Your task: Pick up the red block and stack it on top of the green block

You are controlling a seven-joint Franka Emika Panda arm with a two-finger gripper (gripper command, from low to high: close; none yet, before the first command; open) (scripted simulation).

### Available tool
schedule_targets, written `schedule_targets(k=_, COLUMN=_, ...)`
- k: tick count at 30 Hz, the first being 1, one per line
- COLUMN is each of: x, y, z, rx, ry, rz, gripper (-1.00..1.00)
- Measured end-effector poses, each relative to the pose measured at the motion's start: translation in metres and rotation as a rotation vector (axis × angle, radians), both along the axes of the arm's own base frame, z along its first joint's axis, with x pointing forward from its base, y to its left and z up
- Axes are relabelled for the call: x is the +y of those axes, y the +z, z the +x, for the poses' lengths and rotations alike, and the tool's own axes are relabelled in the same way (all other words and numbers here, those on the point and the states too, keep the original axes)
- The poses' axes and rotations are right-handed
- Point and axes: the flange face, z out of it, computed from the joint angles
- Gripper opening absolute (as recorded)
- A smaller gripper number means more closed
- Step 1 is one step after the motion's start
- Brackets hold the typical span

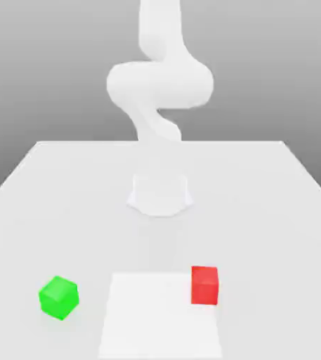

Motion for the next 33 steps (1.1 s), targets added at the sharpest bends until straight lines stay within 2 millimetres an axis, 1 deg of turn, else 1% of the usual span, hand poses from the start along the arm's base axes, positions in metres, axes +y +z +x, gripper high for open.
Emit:
schedule_targets(k=2, x=0.013, y=-0.049, z=0.024, rx=0.076, ry=-0.013, rz=-0.020, gripper=0.00)
schedule_targets(k=4, x=0.023, y=-0.099, z=0.042, rx=0.150, ry=-0.023, rz=-0.034, gripper=0.00)
schedule_targets(k=6, x=0.030, y=-0.149, z=0.053, rx=0.223, ry=-0.032, rz=-0.042, gripper=0.00)
schedule_targets(k=9, x=0.038, y=-0.224, z=0.060, rx=0.334, ry=-0.042, rz=-0.043, gripper=0.00)
schedule_targets(k=11, x=0.043, y=-0.274, z=0.056, rx=0.410, ry=-0.047, rz=-0.037, gripper=0.00)
schedule_targets(k=13, x=0.048, y=-0.325, z=0.047, rx=0.489, ry=-0.050, rz=-0.025, gripper=0.00)
schedule_targets(k=14, x=0.051, y=-0.350, z=0.039, rx=0.531, ry=-0.051, rz=-0.015, gripper=0.00)
schedule_targets(k=16, x=0.057, y=-0.400, z=0.019, rx=0.618, ry=-0.050, rz=0.011, gripper=0.00)
schedule_targets(k=17, x=0.062, y=-0.421, z=0.007, rx=0.657, ry=-0.047, rz=0.026, gripper=0.00)
schedule_targets(k=18, x=0.067, y=-0.437, z=-0.004, rx=0.688, ry=-0.039, rz=0.036, gripper=0.00)
schedule_targets(k=20, x=0.070, y=-0.453, z=-0.010, rx=0.707, ry=-0.041, rz=0.047, gripper=0.00)
schedule_targets(k=26, x=0.069, y=-0.483, z=-0.008, rx=0.709, ry=-0.050, rz=0.057, gripper=0.00)
schedule_targets(k=31, x=0.068, y=-0.513, z=-0.013, rx=0.716, ry=-0.048, rz=0.053, gripper=0.00)
schedule_targets(k=32, x=0.067, y=-0.517, z=-0.014, rx=0.717, ry=-0.048, rz=0.052, gripper=-1.00)
schedule_targets(k=33, x=0.067, y=-0.517, z=-0.014, rx=0.717, ry=-0.048, rz=0.052, gripper=-1.00)
